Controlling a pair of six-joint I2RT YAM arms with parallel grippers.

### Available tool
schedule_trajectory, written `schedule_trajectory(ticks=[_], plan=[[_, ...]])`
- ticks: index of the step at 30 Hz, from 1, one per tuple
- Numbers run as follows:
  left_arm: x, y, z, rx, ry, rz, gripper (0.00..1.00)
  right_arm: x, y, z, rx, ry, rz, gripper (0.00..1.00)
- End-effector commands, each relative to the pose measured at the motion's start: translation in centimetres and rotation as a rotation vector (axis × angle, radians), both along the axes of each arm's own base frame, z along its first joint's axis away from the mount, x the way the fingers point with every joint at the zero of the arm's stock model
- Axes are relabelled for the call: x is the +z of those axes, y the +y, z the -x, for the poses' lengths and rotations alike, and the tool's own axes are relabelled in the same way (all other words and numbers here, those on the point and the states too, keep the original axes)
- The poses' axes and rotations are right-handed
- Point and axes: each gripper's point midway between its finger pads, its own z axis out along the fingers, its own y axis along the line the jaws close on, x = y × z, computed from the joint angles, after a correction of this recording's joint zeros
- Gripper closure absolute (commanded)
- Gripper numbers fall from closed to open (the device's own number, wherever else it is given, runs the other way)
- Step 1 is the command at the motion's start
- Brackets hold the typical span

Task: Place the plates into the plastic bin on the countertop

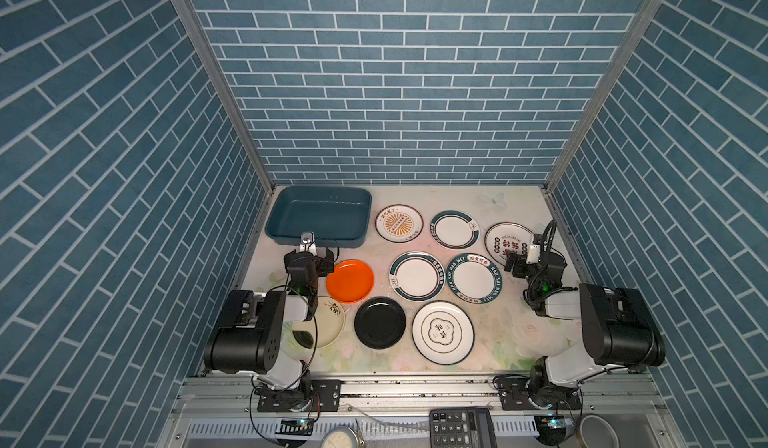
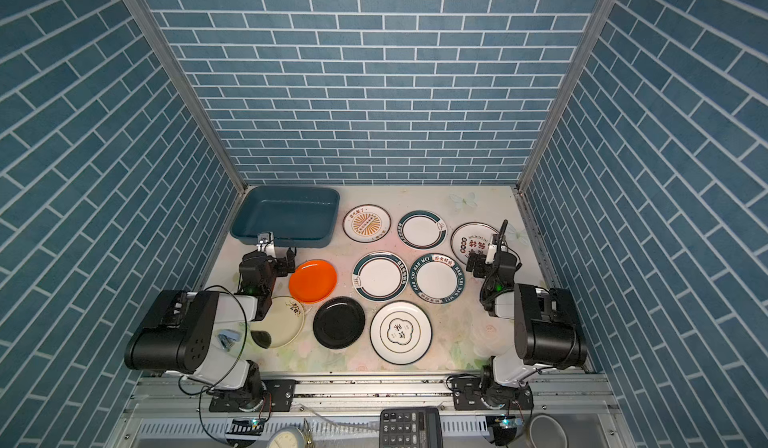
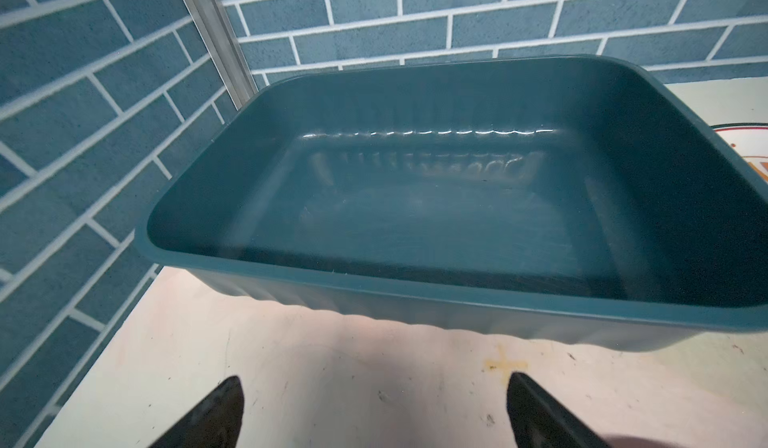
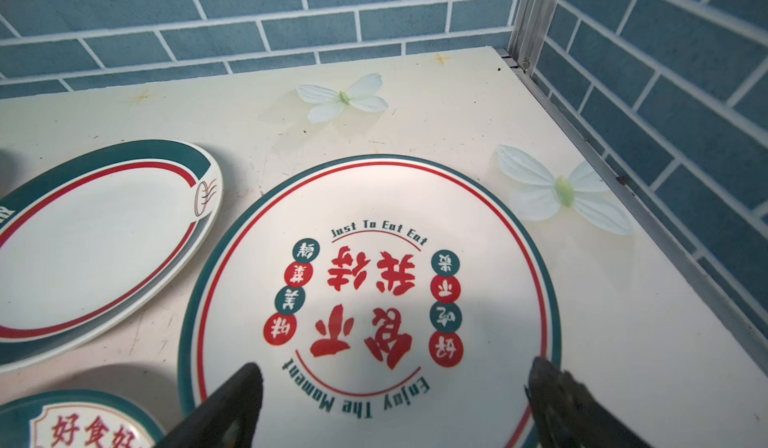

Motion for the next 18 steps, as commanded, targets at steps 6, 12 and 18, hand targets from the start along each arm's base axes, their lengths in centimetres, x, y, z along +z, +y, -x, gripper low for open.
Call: schedule_trajectory(ticks=[6, 12, 18], plan=[[0.67, -0.22, -0.49, -0.010, -0.014, -0.005, 0.00, 1.19, 0.00, -0.72, 0.017, -0.035, 0.027, 0.01], [0.62, -0.23, -0.47, -0.011, -0.013, -0.004, 0.00, 1.24, 0.04, -0.69, 0.017, -0.037, 0.027, 0.01], [0.61, -0.23, -0.46, -0.011, -0.013, -0.004, 0.00, 1.20, 0.08, -0.73, 0.018, -0.035, 0.023, 0.01]])
